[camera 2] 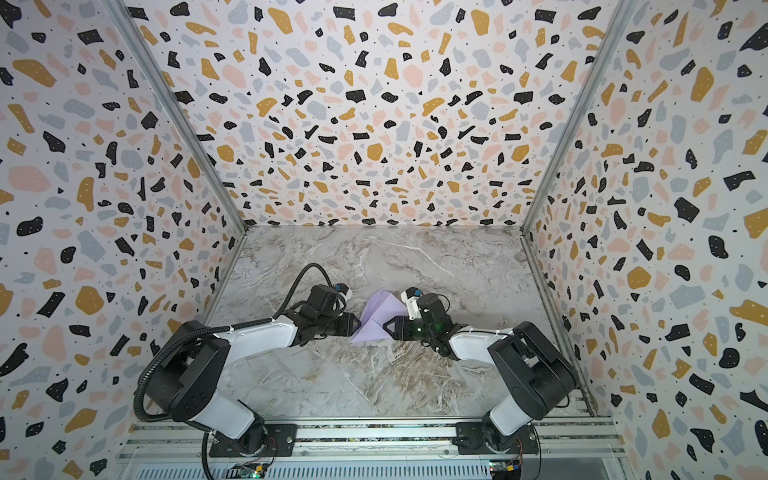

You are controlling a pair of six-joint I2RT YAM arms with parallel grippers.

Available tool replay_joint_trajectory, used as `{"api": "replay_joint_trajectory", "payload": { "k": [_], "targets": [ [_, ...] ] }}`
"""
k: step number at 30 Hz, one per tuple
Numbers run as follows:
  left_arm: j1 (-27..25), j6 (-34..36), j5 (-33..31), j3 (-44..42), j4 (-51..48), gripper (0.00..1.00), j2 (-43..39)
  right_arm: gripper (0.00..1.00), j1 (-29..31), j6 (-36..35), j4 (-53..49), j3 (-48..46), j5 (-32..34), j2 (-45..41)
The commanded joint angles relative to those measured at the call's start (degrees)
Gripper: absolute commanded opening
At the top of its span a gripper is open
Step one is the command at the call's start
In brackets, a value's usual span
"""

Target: Fold a paper plane with a square sheet of paper (pick it up from the middle)

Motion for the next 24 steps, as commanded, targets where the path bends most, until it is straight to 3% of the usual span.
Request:
{"api": "replay_joint_trajectory", "payload": {
  "k": [1, 4, 10, 24],
  "targets": [
    [1.4, -1.2, -2.2, 0.3, 3.9, 0.33, -0.2, 0.5, 1.2, 0.3, 1.2, 2.4, -0.9, 0.3],
    [2.1, -1.7, -2.9, 1.0, 5.0, 0.29, 1.3, 0.45, 1.9, 0.4, 1.2, 2.7, -1.0, 1.5],
    [2.1, -1.8, 3.4, 3.5, 5.5, 0.19, 7.0, 0.35, 3.3, 0.3, 0.7, 4.4, -2.0, 4.1],
    [2.1, -0.9, 9.9, 3.7, 4.7, 0.1, 11.3, 0.26, 4.4, -1.7, -1.0, 9.5, -0.6, 11.4]
  ]
}}
